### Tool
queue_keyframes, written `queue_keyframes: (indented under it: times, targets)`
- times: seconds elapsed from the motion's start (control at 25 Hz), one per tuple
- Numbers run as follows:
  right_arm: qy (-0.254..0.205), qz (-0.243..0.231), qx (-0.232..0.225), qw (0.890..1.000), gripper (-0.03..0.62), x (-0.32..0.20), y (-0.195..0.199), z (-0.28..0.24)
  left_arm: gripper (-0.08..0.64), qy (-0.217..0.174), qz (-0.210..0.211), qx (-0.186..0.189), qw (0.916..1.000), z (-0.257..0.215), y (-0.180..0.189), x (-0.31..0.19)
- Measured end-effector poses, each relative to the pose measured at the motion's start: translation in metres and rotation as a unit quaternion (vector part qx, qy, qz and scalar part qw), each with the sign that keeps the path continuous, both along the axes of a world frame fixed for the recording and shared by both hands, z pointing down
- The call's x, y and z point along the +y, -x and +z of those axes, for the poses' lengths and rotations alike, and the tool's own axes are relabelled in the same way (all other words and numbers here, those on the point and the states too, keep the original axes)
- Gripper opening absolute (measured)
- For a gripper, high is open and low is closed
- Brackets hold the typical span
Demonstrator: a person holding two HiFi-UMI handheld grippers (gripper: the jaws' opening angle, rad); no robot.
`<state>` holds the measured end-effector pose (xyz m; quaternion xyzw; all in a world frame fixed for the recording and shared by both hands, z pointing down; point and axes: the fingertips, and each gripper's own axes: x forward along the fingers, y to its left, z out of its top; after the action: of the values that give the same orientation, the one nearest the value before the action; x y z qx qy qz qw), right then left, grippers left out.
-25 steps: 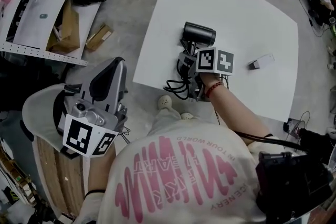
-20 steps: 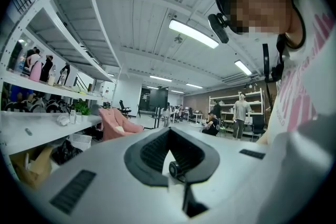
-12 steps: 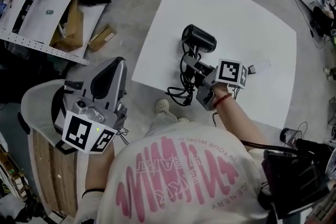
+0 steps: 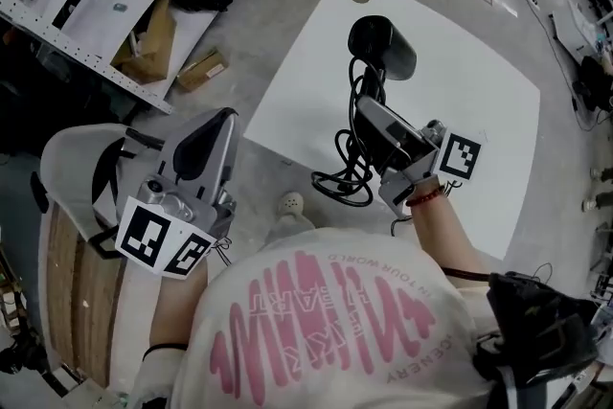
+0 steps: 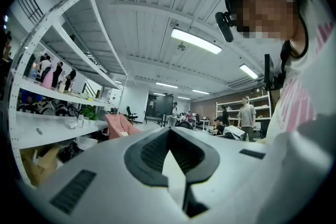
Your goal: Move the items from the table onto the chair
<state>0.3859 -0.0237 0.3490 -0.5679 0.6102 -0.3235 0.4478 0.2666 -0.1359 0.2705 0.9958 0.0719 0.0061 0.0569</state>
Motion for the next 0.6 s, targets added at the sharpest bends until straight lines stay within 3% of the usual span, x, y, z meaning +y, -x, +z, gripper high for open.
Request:
queue_keyframes:
  times: [0.16,0.36,0.6]
  targets:
    - [-0.058,-0.041,0.032,0.997,0.206,0.001,0.020,-0.037,0.009,-0.005,-0.028,0.015,0.9995,-0.012,0.021,0.006]
    - [-0.120,-0.106,0.034,0.987,0.206,0.003,0.052,-0.067,0.009,-0.008,-0.077,0.030,0.9965,-0.023,0.054,0.016]
    - [-0.140,-0.189,0.047,0.971,0.195,-0.005,0.097,-0.077,0.009,0.009,-0.160,0.047,0.9860,-0.023,0.111,0.025]
